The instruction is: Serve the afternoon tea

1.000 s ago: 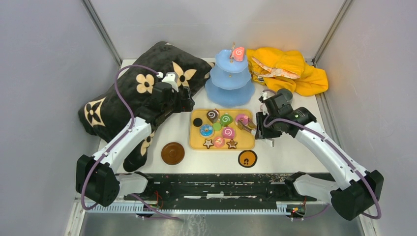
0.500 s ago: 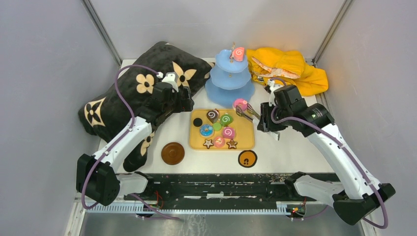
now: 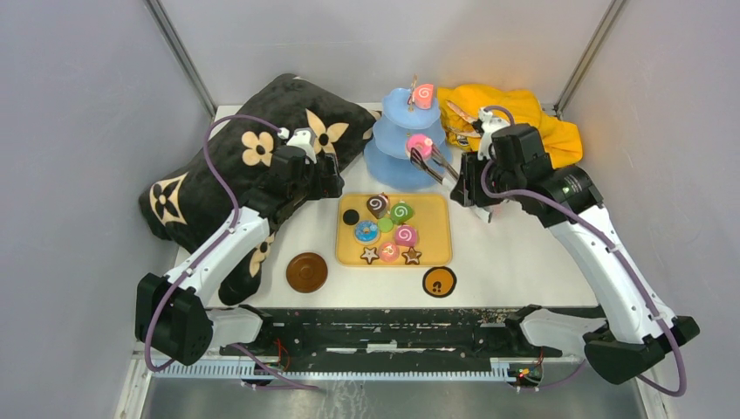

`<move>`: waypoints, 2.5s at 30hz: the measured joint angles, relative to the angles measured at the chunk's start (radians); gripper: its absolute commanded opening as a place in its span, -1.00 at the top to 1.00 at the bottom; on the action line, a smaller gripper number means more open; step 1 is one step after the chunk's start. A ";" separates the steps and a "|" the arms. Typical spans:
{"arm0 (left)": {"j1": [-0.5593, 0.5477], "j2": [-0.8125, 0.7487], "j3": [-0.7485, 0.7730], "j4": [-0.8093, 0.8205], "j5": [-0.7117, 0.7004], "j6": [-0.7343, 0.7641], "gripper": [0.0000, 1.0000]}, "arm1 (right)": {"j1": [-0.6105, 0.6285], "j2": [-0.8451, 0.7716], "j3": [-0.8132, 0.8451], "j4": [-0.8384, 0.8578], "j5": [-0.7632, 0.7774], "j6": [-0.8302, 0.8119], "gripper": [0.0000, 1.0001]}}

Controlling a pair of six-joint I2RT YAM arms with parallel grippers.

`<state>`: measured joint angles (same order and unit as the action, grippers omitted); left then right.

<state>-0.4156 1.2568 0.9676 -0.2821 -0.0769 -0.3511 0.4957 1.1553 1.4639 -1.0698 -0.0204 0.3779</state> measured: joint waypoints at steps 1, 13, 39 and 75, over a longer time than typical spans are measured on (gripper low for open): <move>0.000 0.000 0.000 0.000 0.000 0.000 -0.98 | 0.000 0.014 0.024 0.007 -0.002 -0.001 0.98; 0.000 0.000 0.000 0.000 -0.011 0.000 -0.98 | 0.002 0.212 0.253 0.114 -0.033 0.031 0.98; 0.009 -0.002 0.000 0.000 -0.026 0.001 -0.98 | 0.026 0.410 0.320 0.229 0.078 0.221 0.98; 0.013 -0.011 0.000 0.000 -0.026 0.001 -0.98 | 0.026 0.460 0.320 0.255 0.105 0.262 0.00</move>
<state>-0.4030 1.2461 0.9676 -0.2825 -0.1028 -0.3504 0.5217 1.6154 1.7840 -0.8150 0.0841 0.6403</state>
